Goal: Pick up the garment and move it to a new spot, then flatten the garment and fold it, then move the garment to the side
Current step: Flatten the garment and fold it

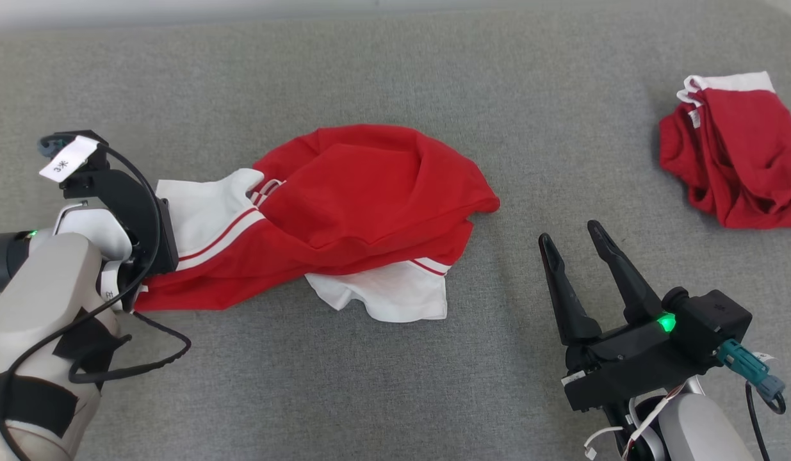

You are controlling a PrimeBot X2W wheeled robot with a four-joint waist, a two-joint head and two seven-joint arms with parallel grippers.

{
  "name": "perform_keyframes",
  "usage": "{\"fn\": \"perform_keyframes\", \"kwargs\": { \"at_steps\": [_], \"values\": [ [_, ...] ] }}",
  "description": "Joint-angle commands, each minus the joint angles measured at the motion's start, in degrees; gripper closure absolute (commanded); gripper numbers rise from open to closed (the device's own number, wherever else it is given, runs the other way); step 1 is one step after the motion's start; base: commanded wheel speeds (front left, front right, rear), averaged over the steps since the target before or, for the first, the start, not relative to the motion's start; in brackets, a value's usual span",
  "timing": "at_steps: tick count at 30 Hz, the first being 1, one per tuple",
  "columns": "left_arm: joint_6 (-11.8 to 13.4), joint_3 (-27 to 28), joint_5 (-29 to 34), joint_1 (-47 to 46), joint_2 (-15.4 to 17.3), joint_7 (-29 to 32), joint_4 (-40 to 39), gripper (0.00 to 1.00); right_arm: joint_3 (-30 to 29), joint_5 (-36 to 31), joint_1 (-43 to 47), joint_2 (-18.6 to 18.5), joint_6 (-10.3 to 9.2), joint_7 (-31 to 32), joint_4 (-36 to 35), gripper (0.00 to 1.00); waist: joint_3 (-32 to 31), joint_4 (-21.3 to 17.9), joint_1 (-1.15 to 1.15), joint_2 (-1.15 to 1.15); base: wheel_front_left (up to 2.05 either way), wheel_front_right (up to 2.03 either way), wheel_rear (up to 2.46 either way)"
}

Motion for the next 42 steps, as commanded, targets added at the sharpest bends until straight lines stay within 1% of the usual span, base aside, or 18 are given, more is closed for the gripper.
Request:
{"fn": "perform_keyframes", "kwargs": {
  "at_steps": [1, 10, 14, 17, 18, 19, 20, 21, 22, 25, 29, 31, 33, 36, 40, 42],
  "values": [
    [0.06, -0.06, -0.5, -0.92, 0.53, 0.03, -0.43, 0.0, -0.3, -0.46, -0.73, -0.09, -0.03, -0.03, -0.33, 0.0, 1.41, -0.36, -0.01, -0.01, 0.0, 0.0, 0.0],
    [0.29, -0.22, -1.0, -0.57, 0.79, 0.01, -0.43, 0.0, -0.06, -0.67, -1.01, -0.09, -0.03, 0.18, -0.49, 0.0, 2.67, -0.65, -0.01, -0.01, 0.0, 0.0, 0.0],
    [-1.19, -0.27, -1.73, 0.26, -0.04, 0.8, -0.54, 0.0, -0.15, -0.96, -0.95, -0.09, -0.03, 0.24, -0.76, 0.0, 2.76, -0.74, -0.01, -0.01, 0.0, 0.0, 0.0],
    [-2.98, -0.47, -2.62, 0.77, -1.14, 1.49, -0.96, 0.0, -0.22, -1.17, -0.86, -0.09, -0.03, 0.38, -0.9, 0.0, 2.83, -0.53, -0.01, -0.01, 0.0, 0.0, 0.0],
    [-3.28, -0.32, -3.07, 0.8, -1.35, 1.34, -1.05, 0.11, -0.21, -1.16, -0.9, -0.09, -0.03, 0.44, -0.89, 0.0, 2.81, -0.48, -0.01, -0.01, 0.0, 0.0, 0.0],
    [-3.39, -0.37, -3.07, 0.81, -1.36, 1.26, -1.02, 0.29, -0.1, -1.22, -0.95, -0.09, -0.03, 0.53, -0.86, 0.0, 2.77, -0.44, -0.01, -0.01, 0.0, 0.0, 0.0],
    [-3.38, -0.52, -2.92, 0.82, -1.29, 1.2, -0.92, 0.53, 0.0, -1.22, -1.0, -0.09, -0.03, 0.61, -0.83, 0.0, 2.69, -0.43, -0.01, -0.01, 0.0, 0.0, 0.0],
    [-3.22, -0.62, -2.87, 0.87, -1.25, 1.06, -0.82, 0.72, 0.13, -1.17, -1.03, -0.09, -0.03, 0.67, -0.79, 0.0, 2.58, -0.45, -0.01, -0.01, 0.0, 0.0, 0.0],
    [-3.13, -0.72, -2.73, 0.94, -0.93, 0.62, -0.63, 1.0, 0.31, -1.12, -1.06, -0.1, -0.03, 0.76, -0.72, 0.0, 2.36, -0.52, -0.01, -0.01, 0.0, 0.0, 0.0],
    [-3.16, -0.68, -3.0, 1.25, -0.98, -0.16, -0.65, 1.0, 0.08, -1.14, -0.94, -0.1, -0.03, 0.76, -0.55, 0.0, 1.9, -0.32, -0.01, -0.01, 0.0, 0.0, 0.0],
    [-2.53, -0.23, -3.05, 1.14, -0.88, -2.56, -1.11, 1.0, -0.04, -1.24, -0.7, -0.09, -0.03, 0.79, -0.4, 0.0, 1.25, 0.25, -0.01, -0.01, 0.0, 0.0, 0.0],
    [-1.77, 0.28, -3.08, 0.89, -1.08, -5.02, -1.75, 1.0, -0.03, -1.28, -0.63, -0.1, -0.03, 0.79, -0.35, 0.0, 0.64, 0.84, -0.01, -0.01, 0.0, 0.0, 0.0],
    [-1.66, 0.98, -3.8, 1.13, -1.73, -7.21, -2.59, 1.0, 0.12, -1.38, -0.42, -0.1, -0.03, 0.88, -0.31, 0.0, -0.04, 1.61, -0.01, -0.01, 0.0, 0.0, 0.0],
    [-2.18, 2.14, -4.91, 1.68, -2.36, -11.19, -4.79, 1.0, 0.06, -1.63, -0.08, -0.09, -0.03, 1.44, -0.54, 0.0, -1.06, 3.26, -0.01, -0.01, 0.0, 0.0, 0.0],
    [-2.84, 4.49, -7.22, 4.74, -3.16, -16.39, -9.22, 1.0, 0.48, -1.51, 0.75, -0.08, -0.03, 1.81, -0.56, 0.0, -2.64, 5.57, -0.01, -0.01, 0.0, 0.0, 0.0],
    [-2.6, 5.65, -8.43, 6.82, -3.15, -18.74, -12.2, 1.0, 0.48, -1.36, 1.07, -0.1, -0.03, 1.85, -0.62, 0.0, -3.35, 6.65, -0.01, -0.01, 0.0, 0.0, 0.0]
  ]
}}
